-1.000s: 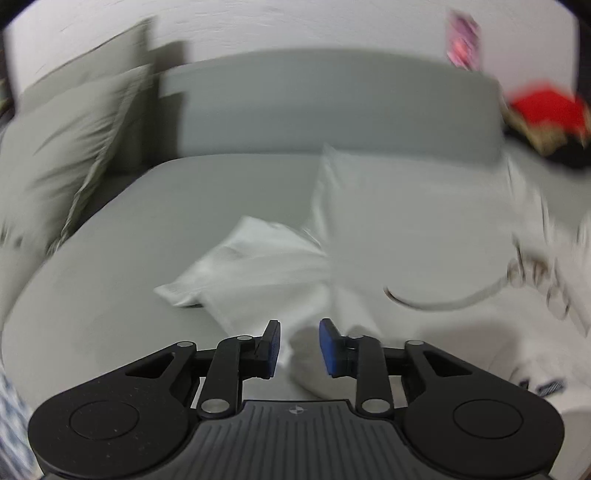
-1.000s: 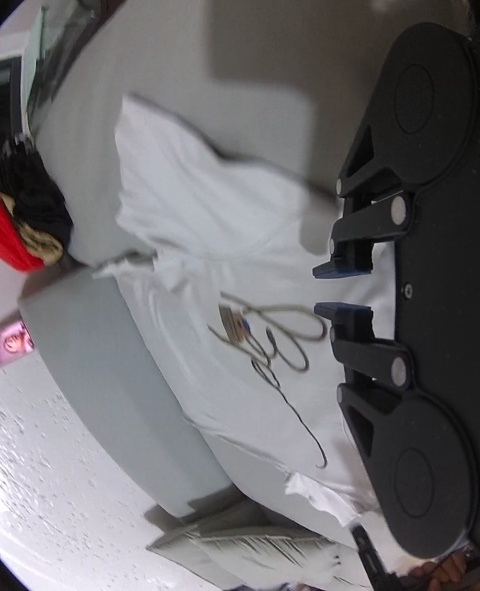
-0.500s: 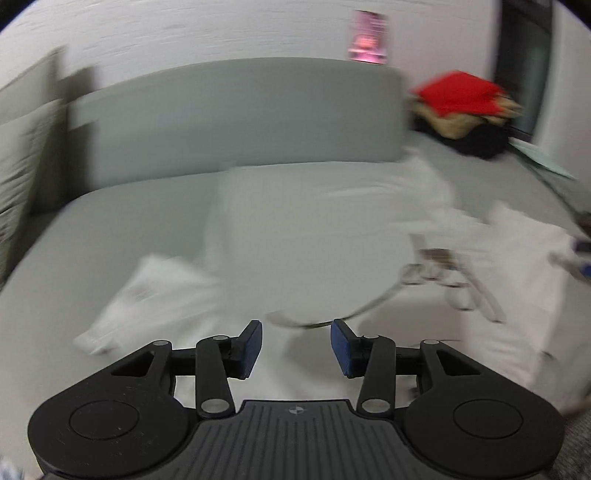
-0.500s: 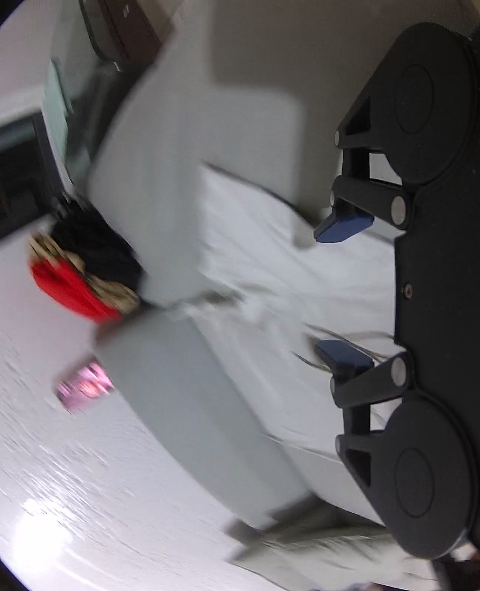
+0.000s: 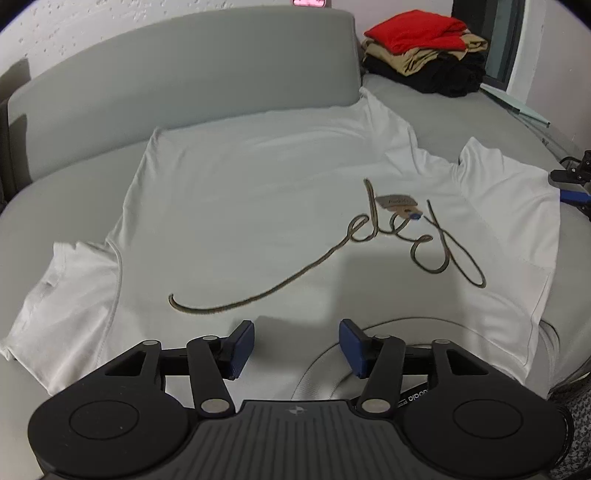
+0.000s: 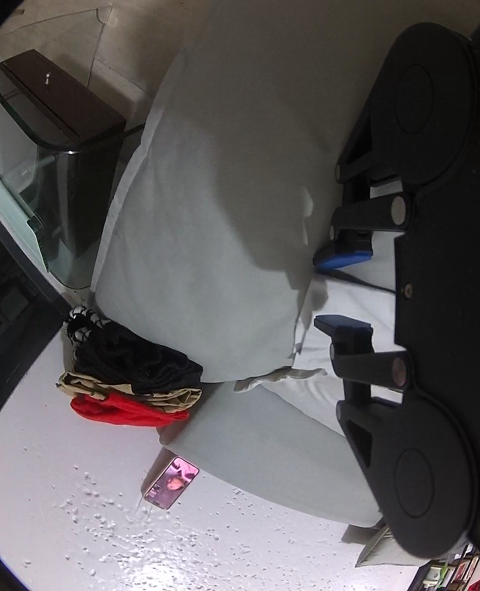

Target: Fold clothes

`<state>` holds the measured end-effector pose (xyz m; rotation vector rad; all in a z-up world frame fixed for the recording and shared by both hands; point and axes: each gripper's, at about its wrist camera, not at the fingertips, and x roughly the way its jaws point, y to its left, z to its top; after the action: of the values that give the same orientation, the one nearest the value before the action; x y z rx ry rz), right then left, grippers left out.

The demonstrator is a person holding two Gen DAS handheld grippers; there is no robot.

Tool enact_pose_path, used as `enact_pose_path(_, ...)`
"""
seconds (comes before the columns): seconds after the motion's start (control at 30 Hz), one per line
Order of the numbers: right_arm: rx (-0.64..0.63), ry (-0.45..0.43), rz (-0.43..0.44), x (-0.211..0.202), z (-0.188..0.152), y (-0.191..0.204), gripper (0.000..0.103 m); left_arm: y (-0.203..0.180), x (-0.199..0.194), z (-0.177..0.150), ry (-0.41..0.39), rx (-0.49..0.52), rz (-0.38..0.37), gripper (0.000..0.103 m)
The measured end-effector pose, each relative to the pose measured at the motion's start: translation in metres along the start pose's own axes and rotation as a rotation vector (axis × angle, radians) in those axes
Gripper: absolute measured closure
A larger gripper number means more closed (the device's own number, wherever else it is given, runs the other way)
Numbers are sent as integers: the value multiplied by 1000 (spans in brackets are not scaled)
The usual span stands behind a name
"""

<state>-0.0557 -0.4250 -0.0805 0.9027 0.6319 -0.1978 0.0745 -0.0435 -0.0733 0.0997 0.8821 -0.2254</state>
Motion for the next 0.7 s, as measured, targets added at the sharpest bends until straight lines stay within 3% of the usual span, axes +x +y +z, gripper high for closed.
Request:
enact_pose_path(0.1, -96, 4, -22, 8, -1, 8, 77, 3, 1, 1, 4, -13, 7, 43)
enact_pose_path(0.23, -173, -34, -63, 4, -6, 19, 100, 7, -2, 3, -8, -29, 20, 43)
enact_pose_path(0.33, -185, -104, -63, -6, -13, 29, 100, 8, -8, 3, -36, -25, 40, 43)
enact_pose_path(0.4, -267, -160, -65, -12, -23, 46, 100, 11, -13, 2, -56, -29, 51, 43)
enact_pose_path(0.57, -644, -285, -76, -17, -69, 109, 100, 21, -21, 1, -87, -62, 82, 43)
enact_pose_path(0.7, -984, -268, -80, -9, -127, 151, 100, 30, -28, -1, -103, -82, 105, 43)
